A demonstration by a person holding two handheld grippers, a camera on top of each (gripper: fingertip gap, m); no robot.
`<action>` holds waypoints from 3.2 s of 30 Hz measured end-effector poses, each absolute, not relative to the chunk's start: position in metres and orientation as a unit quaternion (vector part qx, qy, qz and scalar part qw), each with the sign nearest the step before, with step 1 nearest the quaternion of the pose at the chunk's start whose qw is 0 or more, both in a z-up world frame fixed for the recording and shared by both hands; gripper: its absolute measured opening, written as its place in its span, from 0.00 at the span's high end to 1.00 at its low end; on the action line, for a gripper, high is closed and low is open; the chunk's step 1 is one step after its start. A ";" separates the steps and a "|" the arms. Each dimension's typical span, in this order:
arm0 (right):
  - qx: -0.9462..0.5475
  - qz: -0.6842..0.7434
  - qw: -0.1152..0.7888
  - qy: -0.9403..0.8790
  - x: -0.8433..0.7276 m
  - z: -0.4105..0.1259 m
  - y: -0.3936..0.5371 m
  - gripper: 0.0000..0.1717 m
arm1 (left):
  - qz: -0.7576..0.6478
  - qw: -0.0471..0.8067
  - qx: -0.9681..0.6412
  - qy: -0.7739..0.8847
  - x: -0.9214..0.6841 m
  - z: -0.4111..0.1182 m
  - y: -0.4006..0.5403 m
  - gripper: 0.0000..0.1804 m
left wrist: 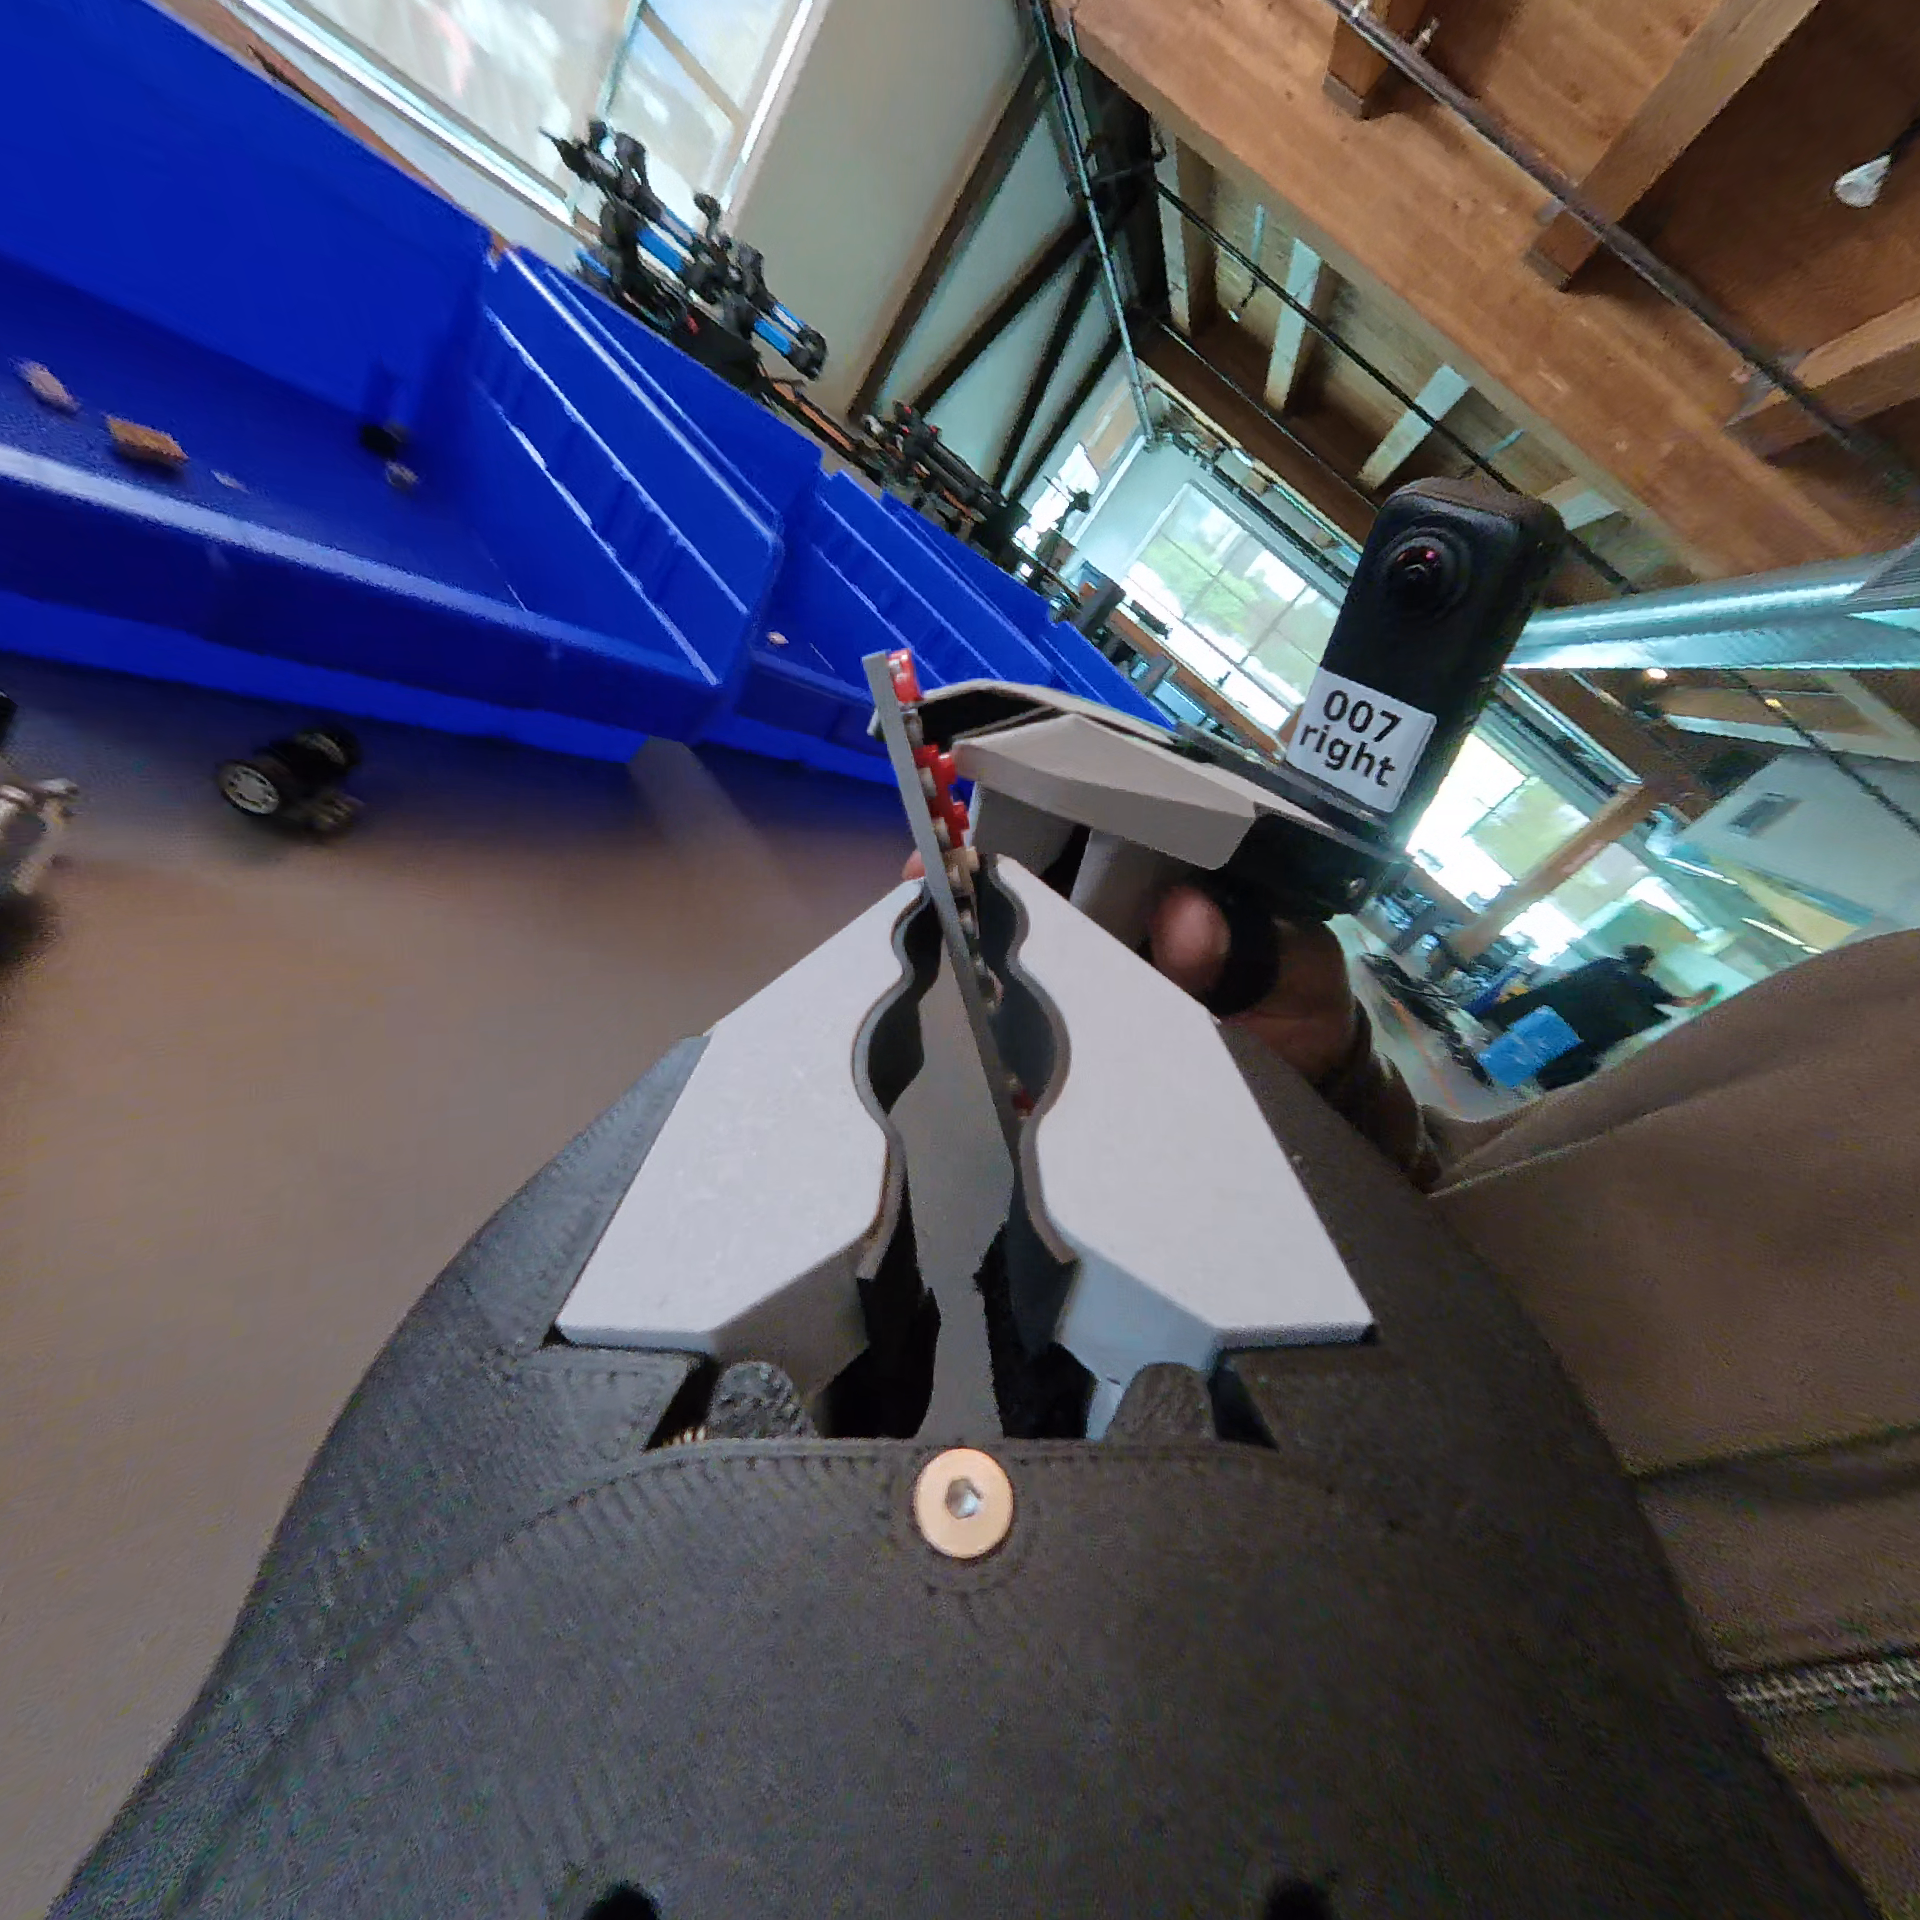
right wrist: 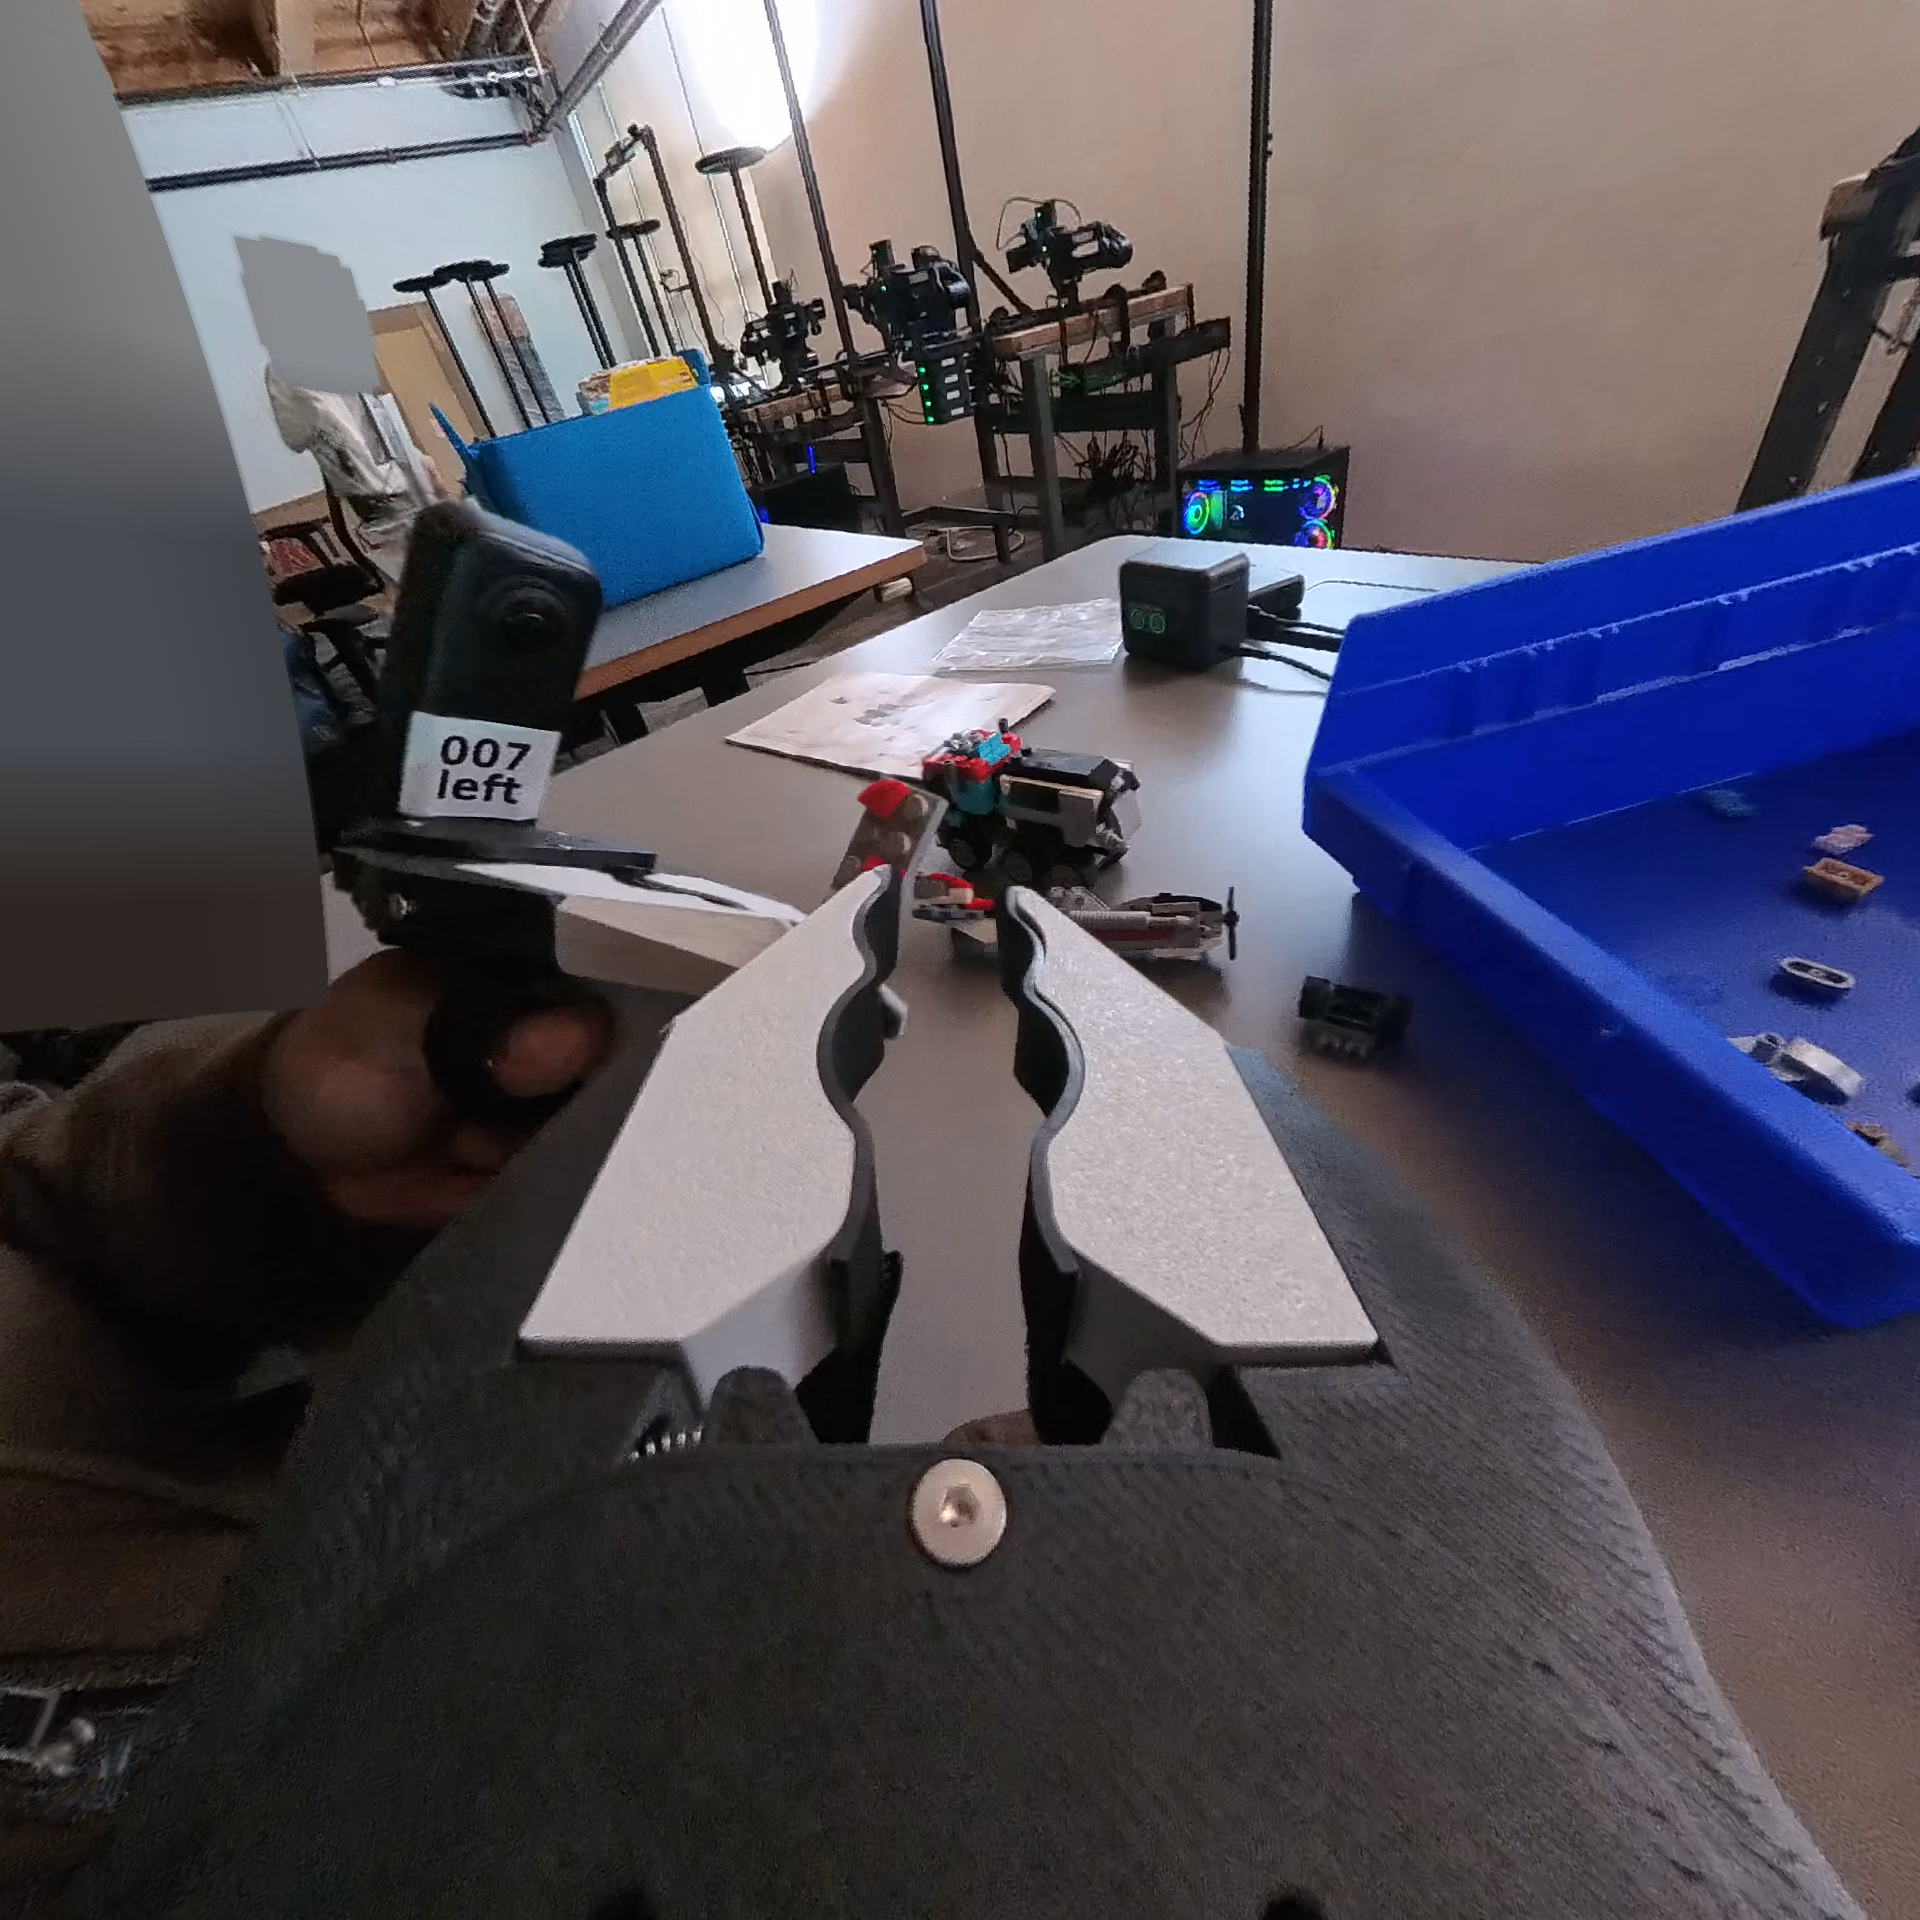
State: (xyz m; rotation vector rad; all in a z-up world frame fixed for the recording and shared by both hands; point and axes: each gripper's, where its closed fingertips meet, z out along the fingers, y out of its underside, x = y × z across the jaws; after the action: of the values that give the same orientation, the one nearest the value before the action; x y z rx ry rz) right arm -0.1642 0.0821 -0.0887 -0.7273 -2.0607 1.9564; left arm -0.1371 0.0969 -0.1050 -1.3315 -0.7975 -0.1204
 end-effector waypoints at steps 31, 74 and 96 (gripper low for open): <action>-0.181 0.585 0.343 -0.713 -0.162 -0.081 0.043 0.94 | 0.214 0.607 -0.663 -0.382 -0.153 -0.124 0.071 0.95; -0.169 0.616 0.301 -0.708 -0.161 -0.085 0.046 0.90 | 0.200 0.606 -0.668 -0.382 -0.151 -0.127 0.074 0.96; -0.169 0.636 0.268 -0.704 -0.161 -0.082 0.051 1.00 | 0.216 0.602 -0.673 -0.371 -0.150 -0.126 0.074 0.96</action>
State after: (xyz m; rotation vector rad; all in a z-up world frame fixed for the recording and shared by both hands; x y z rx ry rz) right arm -0.1606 0.0513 -0.0822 -0.4555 -1.8987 1.7154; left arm -0.1497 0.0736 -0.1257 -1.5597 -0.8595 0.5013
